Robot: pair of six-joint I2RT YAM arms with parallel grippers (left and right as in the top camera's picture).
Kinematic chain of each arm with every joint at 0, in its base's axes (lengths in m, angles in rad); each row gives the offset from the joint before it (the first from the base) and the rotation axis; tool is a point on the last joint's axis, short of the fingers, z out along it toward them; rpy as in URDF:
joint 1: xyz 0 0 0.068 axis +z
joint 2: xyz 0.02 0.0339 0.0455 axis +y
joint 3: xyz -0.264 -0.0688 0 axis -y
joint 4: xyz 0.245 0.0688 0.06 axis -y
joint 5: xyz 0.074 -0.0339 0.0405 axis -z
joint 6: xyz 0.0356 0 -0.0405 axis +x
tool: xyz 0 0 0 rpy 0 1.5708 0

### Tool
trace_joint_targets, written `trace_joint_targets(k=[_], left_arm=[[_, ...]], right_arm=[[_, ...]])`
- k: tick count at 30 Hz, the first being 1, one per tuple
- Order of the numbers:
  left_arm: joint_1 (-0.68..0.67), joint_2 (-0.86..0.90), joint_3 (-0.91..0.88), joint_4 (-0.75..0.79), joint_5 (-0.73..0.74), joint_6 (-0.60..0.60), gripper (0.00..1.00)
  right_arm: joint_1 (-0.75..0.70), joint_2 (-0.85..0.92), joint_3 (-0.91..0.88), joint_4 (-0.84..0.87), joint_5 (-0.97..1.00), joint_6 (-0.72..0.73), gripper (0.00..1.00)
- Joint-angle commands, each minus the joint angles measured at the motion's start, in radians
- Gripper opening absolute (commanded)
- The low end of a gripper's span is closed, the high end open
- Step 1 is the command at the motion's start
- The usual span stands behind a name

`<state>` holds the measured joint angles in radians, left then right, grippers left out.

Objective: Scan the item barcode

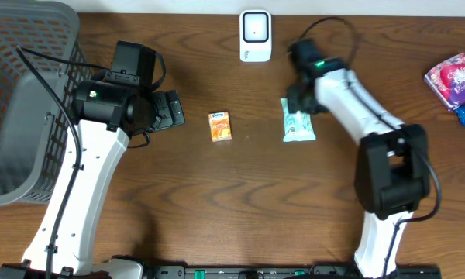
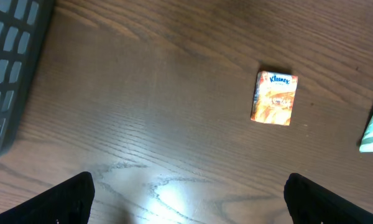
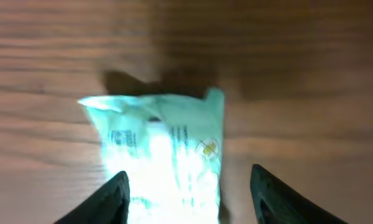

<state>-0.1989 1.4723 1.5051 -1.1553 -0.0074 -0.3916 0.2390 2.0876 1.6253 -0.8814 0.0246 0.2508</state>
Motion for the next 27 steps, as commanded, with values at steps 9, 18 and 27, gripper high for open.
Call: trace_joint_targets(k=[9, 18, 27], left_arm=[[0.004, -0.002, 0.008, -0.004, -0.02, 0.006, 0.98], [0.004, -0.002, 0.008, -0.004, -0.02, 0.006, 0.98], [0.004, -0.002, 0.008, -0.004, -0.02, 0.006, 0.98]], right_arm=[[-0.22, 0.008, -0.15, 0.095, -0.637, -0.222, 0.58], [-0.219, 0.008, -0.34, 0.325, -0.62, -0.151, 0.25], [-0.195, -0.052, -0.179, 0.159, -0.365, -0.1, 0.01]])
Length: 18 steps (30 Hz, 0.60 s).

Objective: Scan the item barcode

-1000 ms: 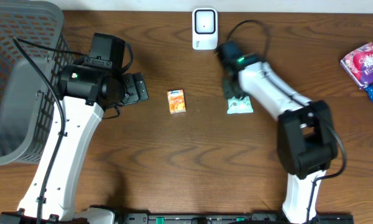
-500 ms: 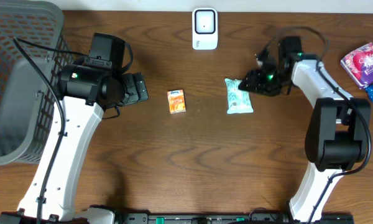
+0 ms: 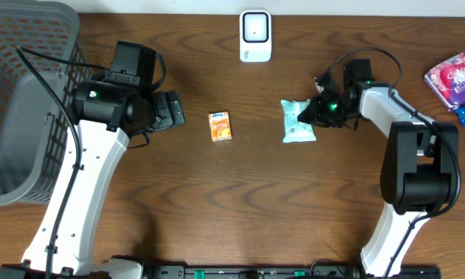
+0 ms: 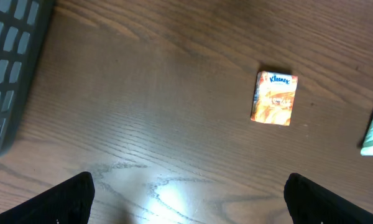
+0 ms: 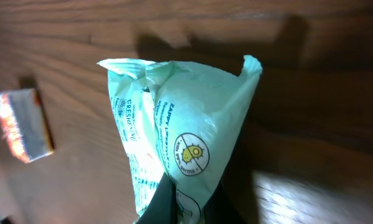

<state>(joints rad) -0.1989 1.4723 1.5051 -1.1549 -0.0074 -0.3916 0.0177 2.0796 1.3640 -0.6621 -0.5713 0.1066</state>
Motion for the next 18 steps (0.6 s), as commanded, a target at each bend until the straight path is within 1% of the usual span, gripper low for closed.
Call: trace_joint_targets(k=[1, 3, 4, 5, 6, 8, 10, 13, 18], left_arm=[[0.004, -0.002, 0.008, -0.004, -0.02, 0.006, 0.98], [0.004, -0.002, 0.008, -0.004, -0.02, 0.006, 0.98], [0.004, -0.002, 0.008, -0.004, -0.02, 0.006, 0.98], [0.004, -0.002, 0.008, -0.004, -0.02, 0.006, 0.98], [0.004, -0.002, 0.008, -0.004, -0.02, 0.006, 0.98], [0.004, -0.002, 0.008, -0.004, -0.02, 0.006, 0.98], [0.004, -0.002, 0.008, -0.004, -0.02, 0.006, 0.98], [0.004, -0.002, 0.008, -0.004, -0.02, 0.006, 0.98], [0.004, -0.002, 0.008, -0.004, -0.02, 0.006, 0.98]], right_arm=[[0.04, -0.054, 0.108, -0.091, 0.307, 0.047, 0.01], [0.097, -0.074, 0.164, -0.163, 0.553, 0.073, 0.01], [0.118, -0.077, 0.176, -0.18, 0.642, 0.091, 0.01], [0.167, -0.078, 0.188, -0.208, 0.841, 0.138, 0.01], [0.19, -0.078, 0.188, -0.215, 0.924, 0.155, 0.01], [0.27, -0.072, 0.178, -0.224, 1.171, 0.183, 0.01], [0.33, -0.063, 0.166, -0.225, 1.344, 0.214, 0.01], [0.422, -0.034, 0.141, -0.224, 1.511, 0.27, 0.01], [0.501, 0.06, 0.12, -0.201, 1.519, 0.304, 0.01]])
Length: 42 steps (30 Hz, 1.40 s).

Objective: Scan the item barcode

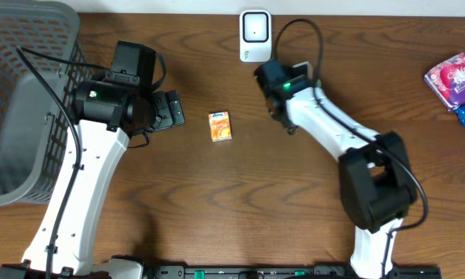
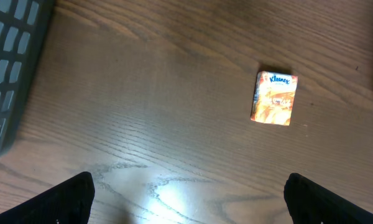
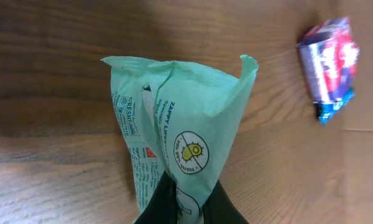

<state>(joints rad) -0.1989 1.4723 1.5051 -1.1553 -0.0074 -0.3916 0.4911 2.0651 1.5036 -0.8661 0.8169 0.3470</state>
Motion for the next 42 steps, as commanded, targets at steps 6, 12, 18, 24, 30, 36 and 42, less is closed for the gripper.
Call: trace_joint_targets(k=[6, 12, 18, 24, 30, 36, 42], left_arm=[[0.004, -0.002, 0.008, -0.004, -0.02, 0.006, 0.98], [0.004, -0.002, 0.008, -0.004, -0.02, 0.006, 0.98], [0.004, -0.002, 0.008, -0.004, -0.02, 0.006, 0.98], [0.004, -0.002, 0.008, -0.004, -0.02, 0.006, 0.98], [0.004, -0.002, 0.008, -0.004, -0.02, 0.006, 0.98], [0.004, -0.002, 0.008, -0.004, -0.02, 0.006, 0.98], [0.004, -0.002, 0.008, -0.004, -0.02, 0.006, 0.98]], right_arm=[[0.103, 0.143, -0.019, 0.011, -0.024, 0.084, 0.02], [0.183, 0.14, -0.009, 0.015, -0.092, 0.11, 0.59], [0.182, 0.138, 0.128, -0.072, -0.254, 0.113, 0.83], [0.01, 0.138, 0.437, -0.282, -0.516, 0.031, 0.79], [-0.237, 0.14, 0.472, -0.313, -1.004, -0.215, 0.83], [-0.423, 0.14, 0.356, -0.292, -1.31, -0.368, 0.66], [-0.491, 0.14, 0.122, -0.113, -1.403, -0.389, 0.66]])
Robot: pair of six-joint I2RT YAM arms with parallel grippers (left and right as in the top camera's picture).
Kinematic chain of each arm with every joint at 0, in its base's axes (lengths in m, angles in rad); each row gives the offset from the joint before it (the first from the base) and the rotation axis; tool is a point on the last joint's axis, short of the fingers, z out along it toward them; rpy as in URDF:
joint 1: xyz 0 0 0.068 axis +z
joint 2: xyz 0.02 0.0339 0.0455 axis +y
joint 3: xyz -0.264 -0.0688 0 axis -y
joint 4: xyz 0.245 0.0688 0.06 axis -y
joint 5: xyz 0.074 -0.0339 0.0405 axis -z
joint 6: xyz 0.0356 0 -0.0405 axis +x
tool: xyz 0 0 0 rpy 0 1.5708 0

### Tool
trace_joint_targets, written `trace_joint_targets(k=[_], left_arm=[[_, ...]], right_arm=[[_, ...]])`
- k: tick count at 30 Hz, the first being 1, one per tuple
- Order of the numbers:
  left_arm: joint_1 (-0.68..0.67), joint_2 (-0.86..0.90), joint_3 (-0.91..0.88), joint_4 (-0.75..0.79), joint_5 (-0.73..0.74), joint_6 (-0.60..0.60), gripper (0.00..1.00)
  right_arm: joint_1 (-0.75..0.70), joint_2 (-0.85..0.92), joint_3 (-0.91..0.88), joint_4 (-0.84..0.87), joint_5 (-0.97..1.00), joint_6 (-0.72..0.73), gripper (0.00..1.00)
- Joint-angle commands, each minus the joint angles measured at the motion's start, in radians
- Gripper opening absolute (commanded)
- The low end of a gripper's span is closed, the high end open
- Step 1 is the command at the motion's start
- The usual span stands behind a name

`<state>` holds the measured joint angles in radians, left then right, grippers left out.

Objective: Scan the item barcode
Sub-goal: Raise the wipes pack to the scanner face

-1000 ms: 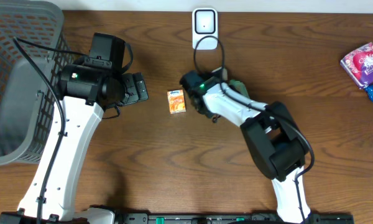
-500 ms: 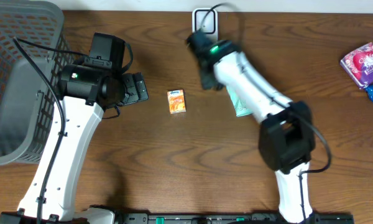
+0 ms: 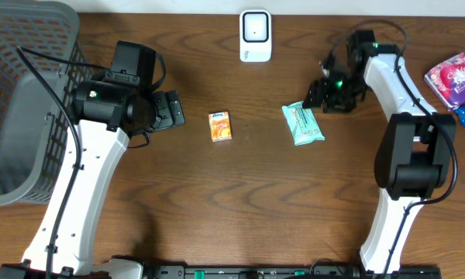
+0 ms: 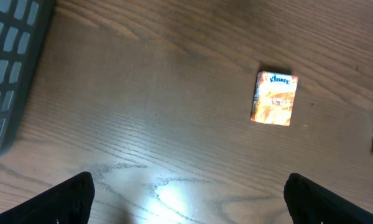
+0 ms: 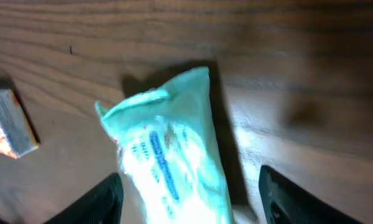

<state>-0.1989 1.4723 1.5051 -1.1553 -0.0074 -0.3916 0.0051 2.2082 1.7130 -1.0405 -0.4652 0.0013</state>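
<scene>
A mint-green snack packet (image 3: 303, 124) lies flat on the wooden table, right of centre. My right gripper (image 3: 326, 96) is open just beyond the packet's upper right end. In the right wrist view the packet (image 5: 172, 154) stretches between the spread fingers (image 5: 107, 200) without being gripped. The white barcode scanner (image 3: 255, 35) stands at the table's far edge. An orange Kleenex pack (image 3: 220, 125) lies left of the packet and also shows in the left wrist view (image 4: 275, 98). My left gripper (image 3: 170, 109) hangs open left of that pack, with nothing in it.
A grey mesh basket (image 3: 23, 101) fills the left end of the table. A red-pink packet (image 3: 453, 77) and a blue item lie at the right edge. The orange pack's corner (image 5: 9, 117) appears at the left of the right wrist view.
My right gripper was shut on the green packet, held up near the scanner. Now the packet lies on the table, turned slightly, and the gripper is open beside it, farther right.
My right gripper first stood open over the green packet on the table. Then it was shut on the packet's end. After that it held the packet close to the scanner. Now the packet is back on the table, released. The left arm has not moved.
</scene>
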Motion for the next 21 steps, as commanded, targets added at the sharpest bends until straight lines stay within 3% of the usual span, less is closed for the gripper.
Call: trace_joint_targets(k=[1, 4, 7, 8, 9, 16, 21], left_arm=[[0.004, -0.002, 0.008, -0.004, -0.02, 0.006, 0.98], [0.004, -0.002, 0.008, -0.004, -0.02, 0.006, 0.98], [0.004, -0.002, 0.008, -0.004, -0.02, 0.006, 0.98], [0.004, -0.002, 0.008, -0.004, -0.02, 0.006, 0.98], [0.004, -0.002, 0.008, -0.004, -0.02, 0.006, 0.98], [0.004, -0.002, 0.008, -0.004, -0.02, 0.006, 0.98], [0.004, -0.002, 0.008, -0.004, -0.02, 0.006, 0.98]], right_arm=[[-0.005, -0.003, -0.124, 0.097, -0.125, -0.043, 0.65], [-0.003, -0.003, -0.197, 0.172, -0.132, -0.03, 0.58], [-0.004, -0.003, -0.237, 0.213, -0.132, 0.013, 0.32], [-0.004, -0.003, -0.244, 0.22, -0.13, 0.022, 0.12], [-0.003, -0.003, -0.245, 0.221, -0.128, 0.03, 0.01], [0.014, -0.005, -0.187, 0.222, -0.253, 0.137, 0.01], [0.044, -0.005, -0.029, 0.221, -0.423, 0.183, 0.01]])
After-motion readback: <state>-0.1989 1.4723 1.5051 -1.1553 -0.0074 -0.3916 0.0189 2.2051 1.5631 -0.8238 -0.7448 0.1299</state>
